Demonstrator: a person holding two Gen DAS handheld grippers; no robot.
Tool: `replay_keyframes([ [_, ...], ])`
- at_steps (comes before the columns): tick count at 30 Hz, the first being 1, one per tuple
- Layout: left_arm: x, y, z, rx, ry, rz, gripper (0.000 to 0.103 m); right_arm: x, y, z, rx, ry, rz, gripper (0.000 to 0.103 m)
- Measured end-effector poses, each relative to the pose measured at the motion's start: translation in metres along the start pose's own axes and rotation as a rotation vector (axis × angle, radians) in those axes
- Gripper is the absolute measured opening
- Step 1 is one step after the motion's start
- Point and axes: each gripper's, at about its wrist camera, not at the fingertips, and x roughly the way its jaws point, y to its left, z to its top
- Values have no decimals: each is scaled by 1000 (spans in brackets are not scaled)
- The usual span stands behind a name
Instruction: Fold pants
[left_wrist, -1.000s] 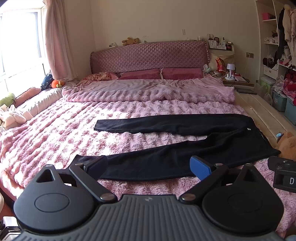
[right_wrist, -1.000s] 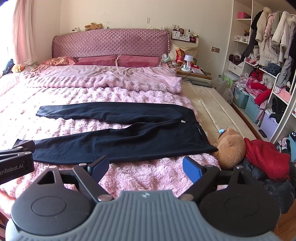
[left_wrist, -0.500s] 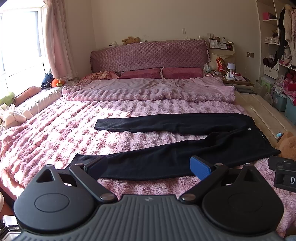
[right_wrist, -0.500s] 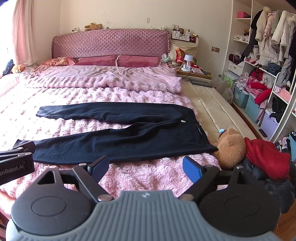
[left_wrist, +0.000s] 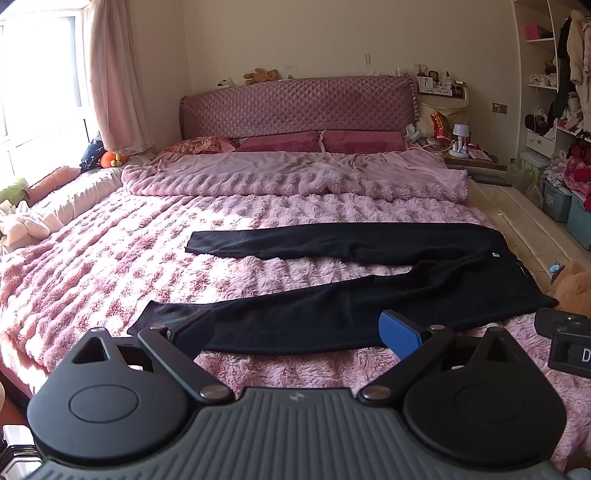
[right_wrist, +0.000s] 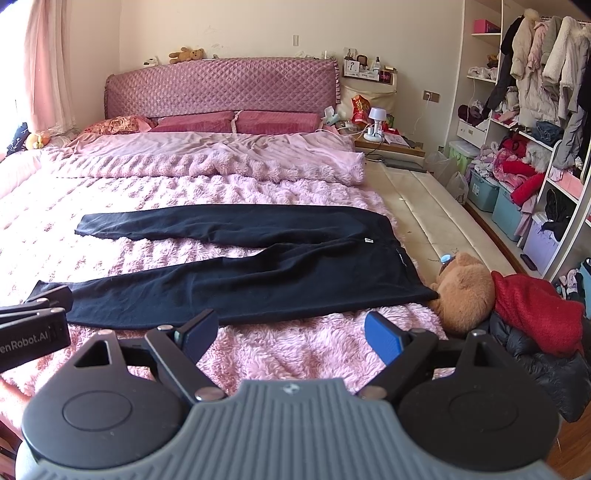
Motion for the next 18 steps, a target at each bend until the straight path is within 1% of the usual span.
replay_keyframes([
  [4,2,-4,-7,14,1,-12,103,0,3,1,7,-14,-1,83],
  [8,10,0,-7,34,-7,-39,103,1,-7,2,26,-111,-15,83],
  [9,14,5,-2,39,-8,-53,103,2,-10,3,23,-132,-16,83],
  [10,18,9,1,42,-10,-67,100,4,-14,3,17,-152,-16,83],
  [11,19,11,1,42,-14,-75,94,5,-19,4,11,-178,-15,83],
  [12,26,18,4,39,-16,-90,92,7,-23,3,8,-206,-10,83],
  [14,34,27,6,41,-16,-101,79,13,-35,1,5,-263,2,83],
  [15,39,31,6,45,-14,-108,76,17,-39,1,1,-280,2,83],
  [16,47,39,8,52,-3,-114,69,23,-47,-1,-10,-297,7,83],
  [18,57,50,8,74,0,-127,62,35,-57,-3,-49,-325,13,82],
])
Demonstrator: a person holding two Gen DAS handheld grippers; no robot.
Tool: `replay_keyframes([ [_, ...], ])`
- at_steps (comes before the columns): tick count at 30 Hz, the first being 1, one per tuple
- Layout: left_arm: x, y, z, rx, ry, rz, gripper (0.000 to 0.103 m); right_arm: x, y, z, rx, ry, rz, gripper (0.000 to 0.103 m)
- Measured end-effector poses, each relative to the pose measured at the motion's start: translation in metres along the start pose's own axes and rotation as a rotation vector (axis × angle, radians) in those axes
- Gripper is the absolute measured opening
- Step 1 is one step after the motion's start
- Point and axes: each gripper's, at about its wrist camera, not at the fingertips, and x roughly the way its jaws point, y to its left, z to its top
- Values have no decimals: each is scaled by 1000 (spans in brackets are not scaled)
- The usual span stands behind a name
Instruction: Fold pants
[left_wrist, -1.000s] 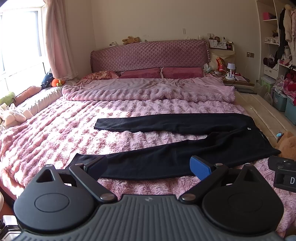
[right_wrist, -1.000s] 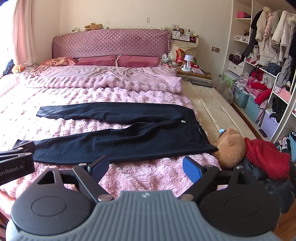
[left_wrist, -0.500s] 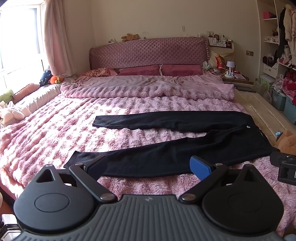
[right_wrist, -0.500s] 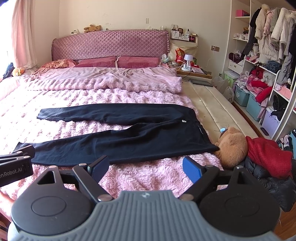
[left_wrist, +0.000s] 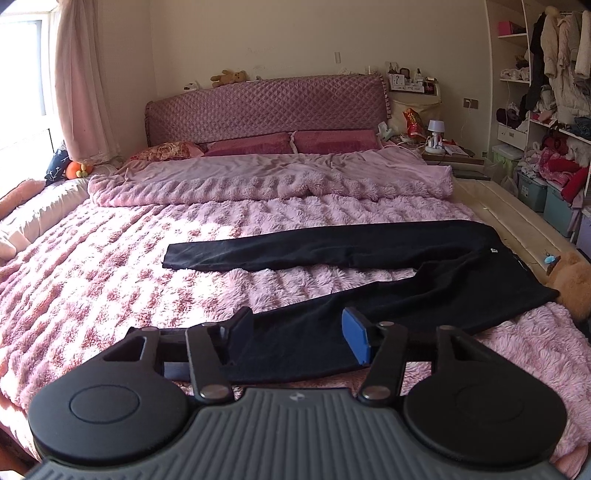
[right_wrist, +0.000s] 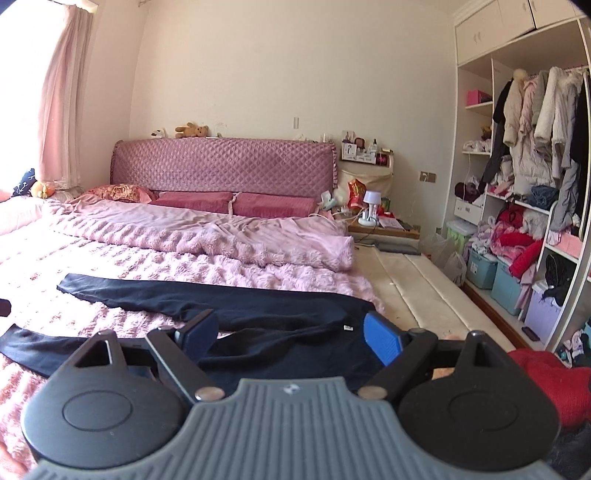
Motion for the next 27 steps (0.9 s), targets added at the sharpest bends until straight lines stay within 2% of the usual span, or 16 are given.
replay_keyframes([
  [2,12,9,-4,54,14,-5,51,14,-12,-9,-57,-17,8,82],
  [6,44,29,-16,157,60,-52,47,46,-32,-25,-147,-1,55,77],
  [8,68,42,-26,225,106,-45,45,66,-43,-34,-169,46,75,71],
  [10,87,54,-35,257,136,-44,45,87,-54,-44,-196,90,79,57],
  [15,138,92,-72,389,231,-5,45,139,-70,-71,-281,193,113,39],
  [21,181,119,-118,593,303,121,52,192,-80,-106,-339,324,112,39],
  [23,194,127,-126,645,319,169,55,208,-84,-115,-356,357,112,39],
  [27,216,141,-136,726,363,218,55,231,-89,-126,-396,404,108,39],
])
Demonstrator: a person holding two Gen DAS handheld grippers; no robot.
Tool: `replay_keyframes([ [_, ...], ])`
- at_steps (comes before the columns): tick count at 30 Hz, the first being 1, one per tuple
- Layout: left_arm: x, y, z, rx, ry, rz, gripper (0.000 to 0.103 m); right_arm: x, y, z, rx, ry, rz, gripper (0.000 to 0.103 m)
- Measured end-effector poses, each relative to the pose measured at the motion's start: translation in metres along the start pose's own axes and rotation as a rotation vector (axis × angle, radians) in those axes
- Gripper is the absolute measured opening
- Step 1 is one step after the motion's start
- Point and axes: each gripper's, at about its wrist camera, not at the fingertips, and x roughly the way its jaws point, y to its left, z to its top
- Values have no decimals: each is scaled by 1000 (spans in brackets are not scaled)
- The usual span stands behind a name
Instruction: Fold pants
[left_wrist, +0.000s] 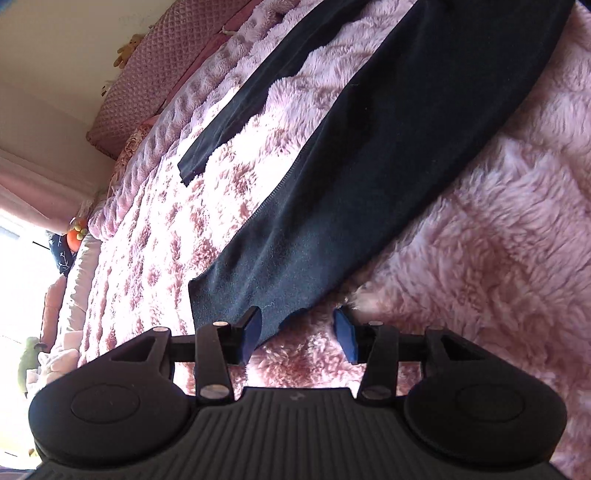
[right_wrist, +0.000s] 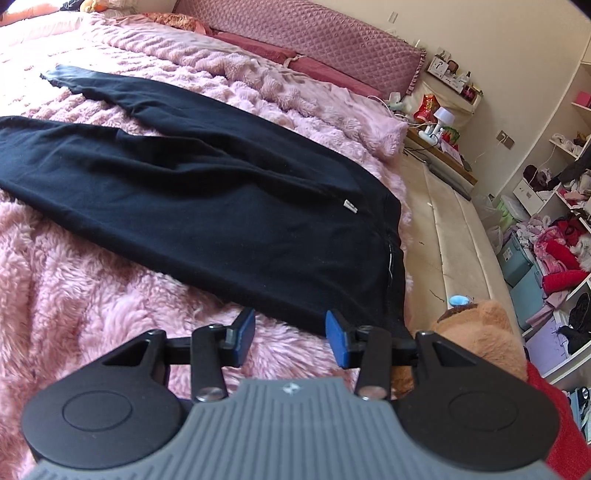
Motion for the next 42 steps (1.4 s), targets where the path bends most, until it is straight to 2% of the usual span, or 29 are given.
replay_keyframes([
  [4,15,3,-3,30,18,72,54,18,-1,-2,-46,23,-9,39],
  [10,11,9,11,-27,5,129,11,25,2,-7,-201,8,-42,39],
  [11,9,11,14,-42,5,133,6,24,1,-8,-225,4,-48,39],
  [13,6,17,21,-89,11,134,2,24,-3,-11,-278,3,-71,39],
  [21,-5,46,46,-206,29,154,1,44,-22,-39,-504,71,-151,36],
  [26,-6,54,53,-245,43,157,1,52,-19,-50,-609,32,-158,32],
  [28,-7,49,51,-252,47,162,1,54,-15,-51,-646,22,-162,25],
  [30,-6,51,53,-272,51,159,1,56,-12,-51,-679,13,-167,22],
  [31,-7,52,54,-284,51,160,1,56,-11,-51,-691,7,-174,13],
  [33,-8,54,55,-307,50,164,1,55,-11,-49,-692,0,-189,0],
  [38,-17,71,60,-383,32,172,1,42,-18,-31,-629,-46,-234,0],
  [42,-24,90,72,-412,17,193,1,30,-28,-4,-557,-86,-278,0],
])
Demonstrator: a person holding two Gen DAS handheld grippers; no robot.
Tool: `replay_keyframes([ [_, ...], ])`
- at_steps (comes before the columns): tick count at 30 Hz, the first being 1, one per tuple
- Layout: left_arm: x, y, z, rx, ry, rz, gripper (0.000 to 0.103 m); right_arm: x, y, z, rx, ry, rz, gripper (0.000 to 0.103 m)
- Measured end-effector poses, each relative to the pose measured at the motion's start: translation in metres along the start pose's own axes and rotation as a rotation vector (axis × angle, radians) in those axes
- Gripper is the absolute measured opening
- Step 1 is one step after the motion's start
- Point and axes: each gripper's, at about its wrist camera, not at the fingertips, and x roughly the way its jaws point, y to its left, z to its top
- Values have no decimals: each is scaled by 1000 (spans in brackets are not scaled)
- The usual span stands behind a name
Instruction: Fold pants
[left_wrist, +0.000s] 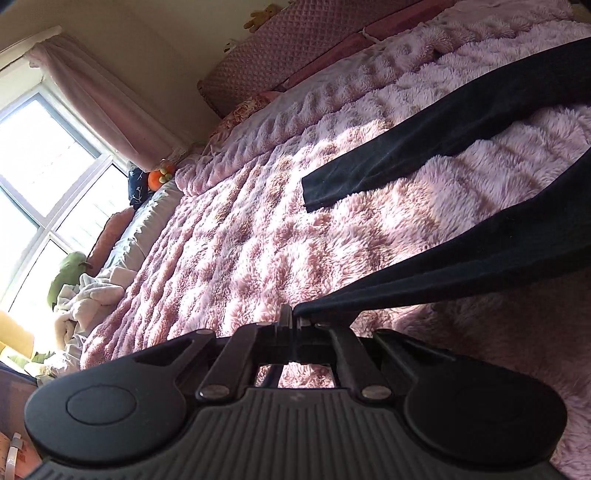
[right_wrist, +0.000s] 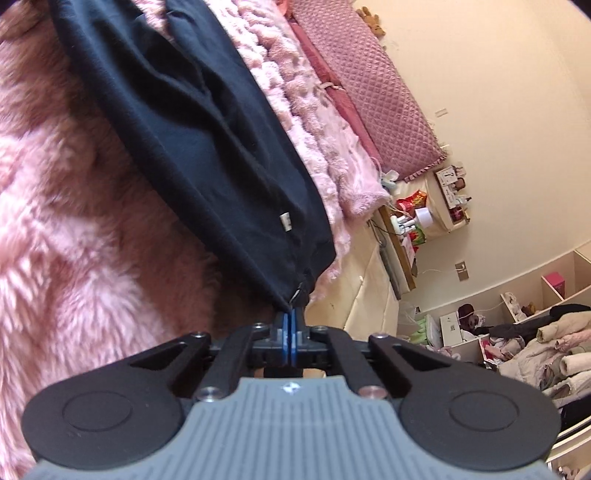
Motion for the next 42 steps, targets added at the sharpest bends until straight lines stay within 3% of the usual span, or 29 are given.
replay_keyframes([
  [11,34,36,92,-40,22,80,1,37,-87,68,94,-21,-71,0],
  [18,99,32,158,17,69,133,1,107,-115,108,73,-5,-46,0],
  [24,179,20,192,76,173,197,0,188,-125,141,61,35,-18,0],
  [27,214,10,200,91,209,181,0,239,-121,149,81,74,18,0],
  [29,230,-1,200,102,182,174,0,265,-111,153,77,95,43,0],
  [31,235,-4,199,52,106,59,1,289,-95,155,44,127,50,0],
  [33,237,-6,197,34,49,-127,12,305,-84,150,26,155,60,0],
  [34,239,-8,194,49,34,-165,15,310,-80,148,17,160,65,0],
  [36,249,-10,190,70,40,-205,29,316,-73,143,-3,164,70,0],
  [38,259,-4,183,47,27,-223,61,321,-70,141,-9,165,68,0],
  [40,269,12,175,-46,37,-269,79,322,-68,141,-10,164,61,0],
  [42,280,29,164,-145,36,-323,83,325,-64,142,-20,165,54,0],
])
